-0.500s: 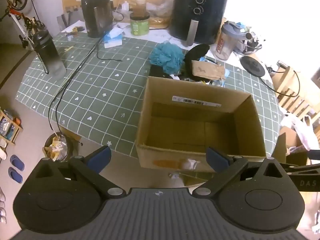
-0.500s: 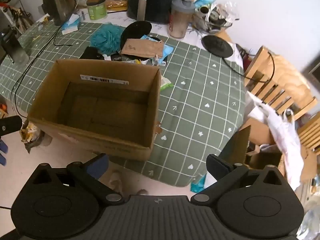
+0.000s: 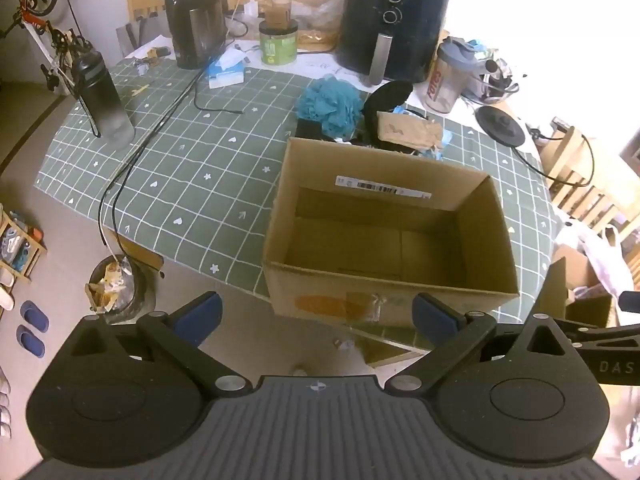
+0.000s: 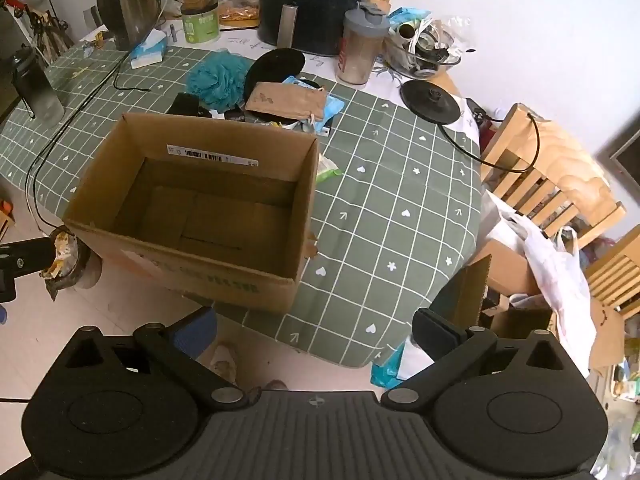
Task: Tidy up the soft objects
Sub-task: 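Move both tools from above the cardboard box toward the items on the table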
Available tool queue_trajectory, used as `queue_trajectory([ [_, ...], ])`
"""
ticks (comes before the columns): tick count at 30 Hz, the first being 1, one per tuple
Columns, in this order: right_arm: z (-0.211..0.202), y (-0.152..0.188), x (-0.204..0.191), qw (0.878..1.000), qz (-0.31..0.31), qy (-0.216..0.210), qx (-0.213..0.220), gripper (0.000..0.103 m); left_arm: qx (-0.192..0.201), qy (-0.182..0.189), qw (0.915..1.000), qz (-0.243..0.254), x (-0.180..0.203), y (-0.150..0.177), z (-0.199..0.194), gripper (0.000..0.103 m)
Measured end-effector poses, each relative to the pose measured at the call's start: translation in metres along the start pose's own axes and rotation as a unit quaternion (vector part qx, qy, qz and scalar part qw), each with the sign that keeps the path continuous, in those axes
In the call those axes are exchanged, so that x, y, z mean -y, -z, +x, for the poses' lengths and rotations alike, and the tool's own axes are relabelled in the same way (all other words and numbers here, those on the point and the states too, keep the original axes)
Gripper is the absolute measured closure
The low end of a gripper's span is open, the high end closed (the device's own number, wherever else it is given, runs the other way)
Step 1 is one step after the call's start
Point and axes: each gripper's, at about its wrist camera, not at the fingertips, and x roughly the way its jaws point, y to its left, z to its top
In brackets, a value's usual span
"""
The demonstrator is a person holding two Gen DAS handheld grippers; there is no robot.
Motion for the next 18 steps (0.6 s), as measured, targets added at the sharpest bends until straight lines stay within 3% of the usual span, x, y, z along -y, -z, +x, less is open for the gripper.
queue_trajectory([
  [18,0.0075,-0.0044,0.0021,1.0,0.001,-0.004,-0.003,0.0,-0.011,-0.015,0.9996,0.019,0.0025,-0.0039,0.0001,0.0],
])
